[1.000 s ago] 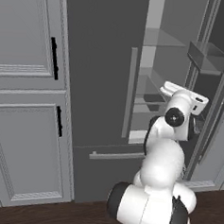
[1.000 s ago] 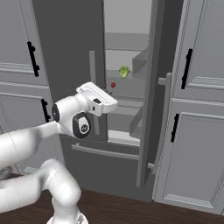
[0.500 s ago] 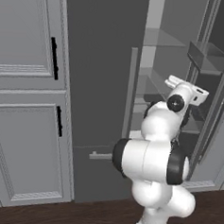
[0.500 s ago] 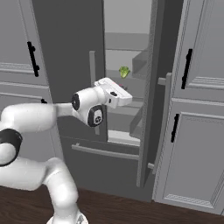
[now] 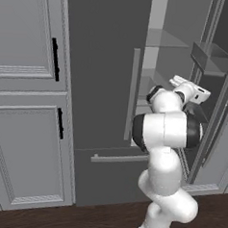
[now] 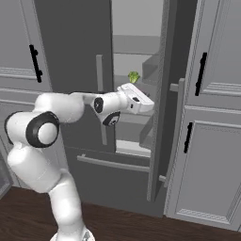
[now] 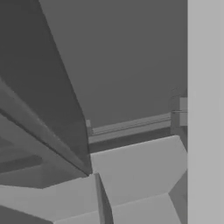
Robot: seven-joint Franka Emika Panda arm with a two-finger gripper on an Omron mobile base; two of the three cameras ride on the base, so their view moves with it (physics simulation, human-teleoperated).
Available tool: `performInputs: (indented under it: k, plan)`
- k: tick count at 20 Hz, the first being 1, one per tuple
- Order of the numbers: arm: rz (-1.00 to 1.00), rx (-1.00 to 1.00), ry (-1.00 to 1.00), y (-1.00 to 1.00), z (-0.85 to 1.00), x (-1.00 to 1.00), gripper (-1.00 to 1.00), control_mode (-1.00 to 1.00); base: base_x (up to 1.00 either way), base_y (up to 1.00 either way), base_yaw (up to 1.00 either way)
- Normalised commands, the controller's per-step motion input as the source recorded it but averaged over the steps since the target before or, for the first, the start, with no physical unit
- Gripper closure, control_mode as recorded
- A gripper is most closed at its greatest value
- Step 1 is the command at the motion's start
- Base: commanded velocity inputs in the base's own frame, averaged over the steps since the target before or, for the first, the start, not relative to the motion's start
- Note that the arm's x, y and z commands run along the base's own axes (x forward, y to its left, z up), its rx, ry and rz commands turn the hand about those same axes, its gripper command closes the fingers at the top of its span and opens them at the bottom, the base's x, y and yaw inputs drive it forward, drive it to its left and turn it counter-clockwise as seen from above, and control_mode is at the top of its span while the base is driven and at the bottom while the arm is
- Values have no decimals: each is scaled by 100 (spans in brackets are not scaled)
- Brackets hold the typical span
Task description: Take the strawberry from the fridge and place it on top of the pancake, located on the dining counter.
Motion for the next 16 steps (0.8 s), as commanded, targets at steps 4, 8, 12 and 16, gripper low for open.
performInputs:
  k: [4,8,12,16]
  plan:
    - [-2,2,0,-50,-21,52,100,-100,0,0,0]
    - [-6,11,0,-94,0,6,100,-100,0,0,0]
    - [-8,12,0,-100,-6,0,100,-100,0,0,0]
    - [-7,9,-1,-100,-24,-14,100,-100,0,0,0]
